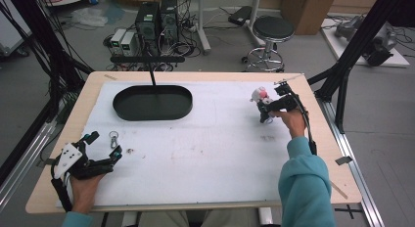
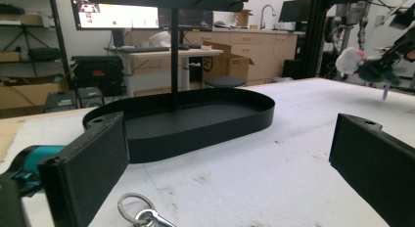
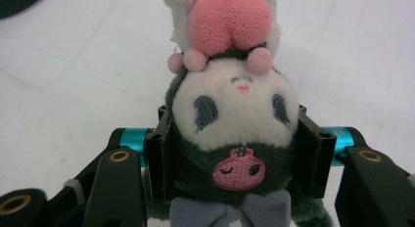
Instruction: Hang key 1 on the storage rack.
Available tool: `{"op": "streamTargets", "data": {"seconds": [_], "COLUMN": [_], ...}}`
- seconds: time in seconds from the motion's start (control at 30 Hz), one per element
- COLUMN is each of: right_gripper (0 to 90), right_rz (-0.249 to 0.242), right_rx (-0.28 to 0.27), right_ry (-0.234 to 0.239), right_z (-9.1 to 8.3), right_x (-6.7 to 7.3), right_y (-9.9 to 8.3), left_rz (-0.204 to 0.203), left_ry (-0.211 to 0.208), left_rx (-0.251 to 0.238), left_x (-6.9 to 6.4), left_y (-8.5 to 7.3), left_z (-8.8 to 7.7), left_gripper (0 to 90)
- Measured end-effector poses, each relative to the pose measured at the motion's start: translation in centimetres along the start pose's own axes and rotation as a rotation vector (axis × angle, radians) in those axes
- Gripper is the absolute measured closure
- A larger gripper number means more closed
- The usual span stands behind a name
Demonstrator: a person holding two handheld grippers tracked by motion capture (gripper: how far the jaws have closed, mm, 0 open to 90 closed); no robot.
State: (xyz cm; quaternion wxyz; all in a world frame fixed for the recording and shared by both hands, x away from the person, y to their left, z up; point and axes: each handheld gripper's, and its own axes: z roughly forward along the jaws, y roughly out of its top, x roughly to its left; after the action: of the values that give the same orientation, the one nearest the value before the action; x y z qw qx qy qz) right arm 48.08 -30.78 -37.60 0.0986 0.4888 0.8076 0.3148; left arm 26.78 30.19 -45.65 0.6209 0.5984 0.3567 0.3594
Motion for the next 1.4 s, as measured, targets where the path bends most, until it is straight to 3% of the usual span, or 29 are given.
{"op": "streamTargets", "data": {"seconds": [0.13,0.23,0.37,0.57,0.7,0.8,0.97,1.1,1.4], "right_gripper": [44.7,44.6,44.5,44.0,44.0,44.0,44.0,44.0,44.0], "right_rz": [-0.047,-0.086,-0.145,-0.202,-0.256,-0.293,-0.328,-0.349,-0.406], "right_rx": [-0.048,-0.064,-0.081,-0.124,-0.144,-0.176,-0.174,-0.188,-0.250], "right_ry": [0.042,0.052,0.070,0.122,0.160,0.222,0.253,0.263,0.360], "right_z": [-0.9,-1.2,-1.6,-2.3,-2.4,-2.6,-2.9,-3.3,-4.4], "right_x": [0.6,1.1,2.1,3.6,4.8,6.0,7.3,7.9,9.8], "right_y": [0.1,0.2,0.3,0.4,0.4,0.5,0.6,0.7,1.0], "left_rz": [0.008,-0.012,0.007,-0.039,-0.028,0.002,-0.004,0.016,0.022], "left_ry": [-0.011,-0.026,-0.046,-0.110,-0.129,-0.164,-0.239,-0.288,-0.394], "left_rx": [0.020,0.023,0.059,0.087,0.112,0.139,0.150,0.153,0.185], "left_x": [0.2,0.4,0.7,1.0,1.0,0.9,0.5,0.0,-1.0], "left_y": [0.4,0.9,1.9,3.7,4.8,5.9,7.6,8.9,10.8], "left_z": [0.1,0.4,0.8,2.0,3.1,4.0,5.7,6.9,9.5], "left_gripper": [1.7,1.7,1.7,1.7,1.7,1.7,1.7,1.7,1.7]}}
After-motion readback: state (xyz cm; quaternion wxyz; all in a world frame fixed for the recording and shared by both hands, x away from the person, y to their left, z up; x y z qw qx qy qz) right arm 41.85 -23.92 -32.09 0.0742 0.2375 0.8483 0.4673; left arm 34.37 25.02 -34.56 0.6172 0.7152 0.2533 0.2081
